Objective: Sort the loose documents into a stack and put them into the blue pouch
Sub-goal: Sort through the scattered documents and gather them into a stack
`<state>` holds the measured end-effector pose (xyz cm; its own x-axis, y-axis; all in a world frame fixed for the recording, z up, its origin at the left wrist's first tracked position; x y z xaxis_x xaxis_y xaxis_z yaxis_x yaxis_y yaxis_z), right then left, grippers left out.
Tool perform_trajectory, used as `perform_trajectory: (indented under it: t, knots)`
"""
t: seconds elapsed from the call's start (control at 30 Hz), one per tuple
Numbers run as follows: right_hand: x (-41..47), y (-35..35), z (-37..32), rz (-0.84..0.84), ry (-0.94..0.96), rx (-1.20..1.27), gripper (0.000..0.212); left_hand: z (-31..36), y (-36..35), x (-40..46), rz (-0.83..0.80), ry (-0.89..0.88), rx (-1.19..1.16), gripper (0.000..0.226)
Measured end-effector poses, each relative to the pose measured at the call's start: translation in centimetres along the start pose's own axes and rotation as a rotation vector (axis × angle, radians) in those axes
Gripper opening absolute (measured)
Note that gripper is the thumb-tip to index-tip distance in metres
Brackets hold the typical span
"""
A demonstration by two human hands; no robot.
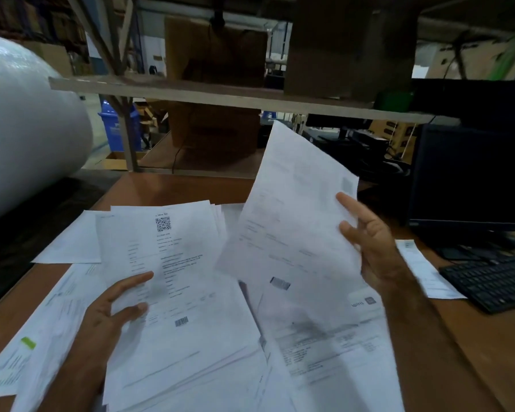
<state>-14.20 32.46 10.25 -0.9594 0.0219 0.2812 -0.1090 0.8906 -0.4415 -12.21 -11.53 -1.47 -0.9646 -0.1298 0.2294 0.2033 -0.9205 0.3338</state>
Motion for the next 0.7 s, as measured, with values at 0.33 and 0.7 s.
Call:
perform_trajectory:
  t: [0.33,0.7]
  knots:
    - [0.2,-2.0,6.1,-0.054,-0.032,-0.512,0.045,1.8,-1.0,-0.2,-0.093,0.016,0.072,0.053]
    - [-0.1,-7.6,14.7,-0.115,-0.06,-0.799,0.069,2.1,-0.4,-0.2,-0.103,-0.054,0.183,0.051]
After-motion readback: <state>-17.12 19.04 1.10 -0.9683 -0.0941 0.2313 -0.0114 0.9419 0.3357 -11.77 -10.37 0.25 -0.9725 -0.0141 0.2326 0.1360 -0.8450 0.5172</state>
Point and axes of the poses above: each hand's wrist, its own x-axis towards the middle knuckle, its own y-axis out of the back of the hand, z = x × y, the point moved 10 cm from there along x, towards the middle knuckle, and after that the axes turned 13 degrees about x, right-handed, at the moved point
